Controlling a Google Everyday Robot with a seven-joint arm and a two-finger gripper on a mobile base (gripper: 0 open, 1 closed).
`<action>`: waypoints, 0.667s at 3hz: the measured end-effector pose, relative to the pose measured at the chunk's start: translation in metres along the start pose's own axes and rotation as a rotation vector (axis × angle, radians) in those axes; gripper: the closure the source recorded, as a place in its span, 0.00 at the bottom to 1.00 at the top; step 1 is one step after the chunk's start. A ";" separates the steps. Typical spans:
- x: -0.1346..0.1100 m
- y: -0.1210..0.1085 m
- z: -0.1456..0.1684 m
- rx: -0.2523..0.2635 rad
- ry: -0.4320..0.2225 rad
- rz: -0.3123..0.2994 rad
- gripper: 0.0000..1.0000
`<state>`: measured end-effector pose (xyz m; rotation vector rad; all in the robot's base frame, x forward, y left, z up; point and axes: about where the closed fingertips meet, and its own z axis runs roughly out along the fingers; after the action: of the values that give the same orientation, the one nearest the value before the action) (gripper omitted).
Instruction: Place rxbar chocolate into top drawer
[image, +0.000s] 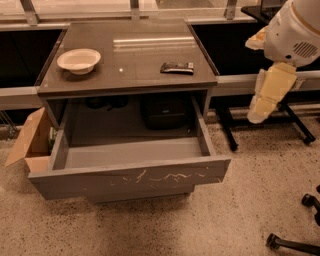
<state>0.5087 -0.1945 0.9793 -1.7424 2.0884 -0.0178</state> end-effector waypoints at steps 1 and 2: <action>-0.014 -0.028 0.014 0.024 -0.064 0.012 0.00; -0.034 -0.071 0.046 0.026 -0.157 0.055 0.00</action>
Offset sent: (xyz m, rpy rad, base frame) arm 0.1324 0.0419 -0.0202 0.2546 -0.0519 -0.0346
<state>0.5942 -0.1661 0.9666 -1.6160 2.0125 0.1042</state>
